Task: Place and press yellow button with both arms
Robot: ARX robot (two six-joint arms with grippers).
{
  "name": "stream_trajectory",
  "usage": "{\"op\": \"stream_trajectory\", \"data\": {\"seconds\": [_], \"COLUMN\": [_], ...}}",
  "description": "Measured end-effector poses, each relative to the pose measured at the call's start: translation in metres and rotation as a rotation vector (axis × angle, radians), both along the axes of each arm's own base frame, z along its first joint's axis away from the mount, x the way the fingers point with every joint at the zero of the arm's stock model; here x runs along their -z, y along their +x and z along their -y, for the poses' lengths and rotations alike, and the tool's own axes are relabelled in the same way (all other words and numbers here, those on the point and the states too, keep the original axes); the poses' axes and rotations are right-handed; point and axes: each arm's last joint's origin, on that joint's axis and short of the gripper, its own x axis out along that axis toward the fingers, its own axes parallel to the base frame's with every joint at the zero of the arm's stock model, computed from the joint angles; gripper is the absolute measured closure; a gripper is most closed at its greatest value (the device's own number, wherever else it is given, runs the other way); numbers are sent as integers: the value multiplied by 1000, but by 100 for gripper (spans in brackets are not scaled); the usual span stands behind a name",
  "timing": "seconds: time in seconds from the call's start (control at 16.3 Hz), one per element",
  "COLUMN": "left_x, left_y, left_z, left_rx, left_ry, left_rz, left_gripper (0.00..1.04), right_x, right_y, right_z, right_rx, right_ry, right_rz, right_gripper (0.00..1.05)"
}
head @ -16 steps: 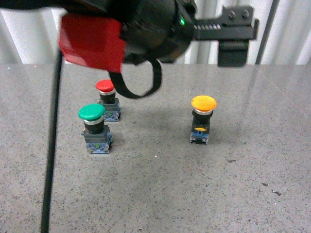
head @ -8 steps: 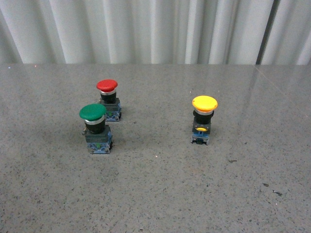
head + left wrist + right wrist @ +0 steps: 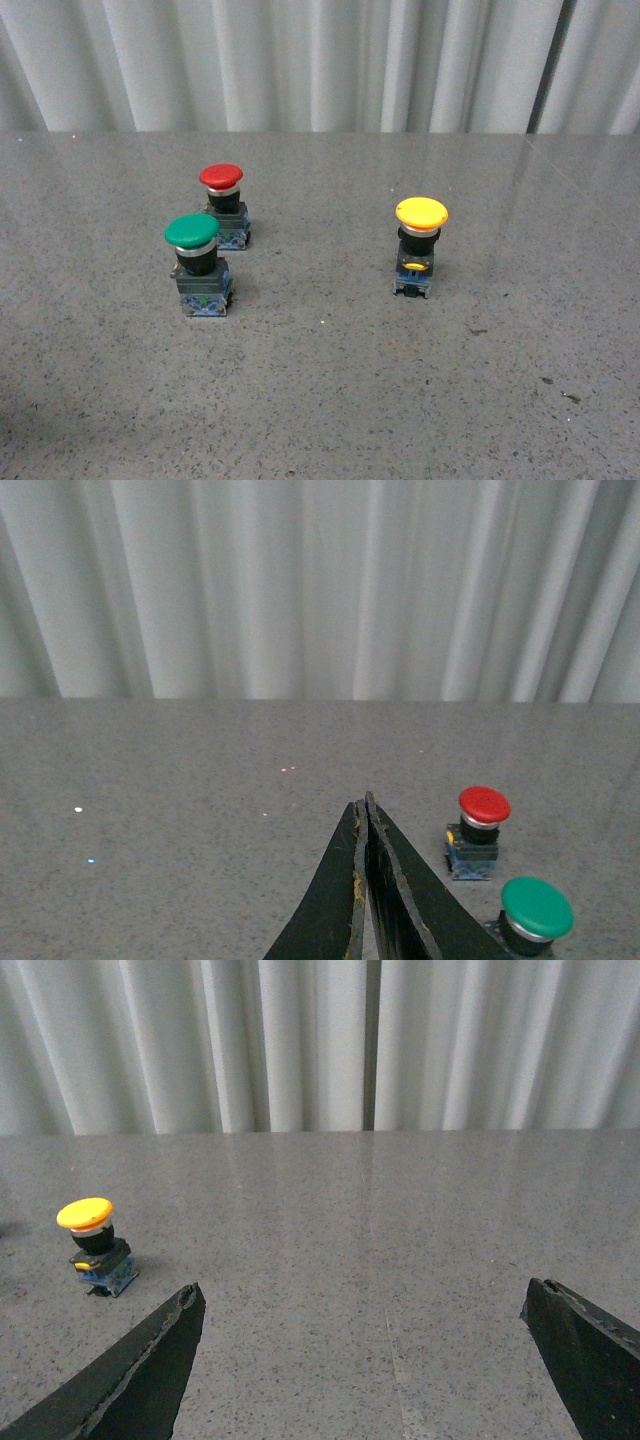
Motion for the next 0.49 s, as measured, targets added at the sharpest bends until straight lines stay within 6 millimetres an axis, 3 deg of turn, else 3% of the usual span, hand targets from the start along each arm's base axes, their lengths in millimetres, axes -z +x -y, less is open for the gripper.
{"op": "stream_trajectory", "data": {"seconds": [0.18, 0.37, 0.49], "left_x": [24, 33, 41], "left_y": [-16, -29, -36], "left_z": [-7, -21, -19], "left_rx": [-1, -20, 8], "left_ry": [1, -1, -1], "left_rz": [-28, -12, -20], "left_gripper": [103, 103, 103], "right_x": [0, 0, 0], "right_y": [0, 0, 0], "right_z": [0, 0, 0], "right_rx": [0, 0, 0], "right_ry": [0, 0, 0], "right_rz": [0, 0, 0], "right_gripper": [7, 7, 7]}}
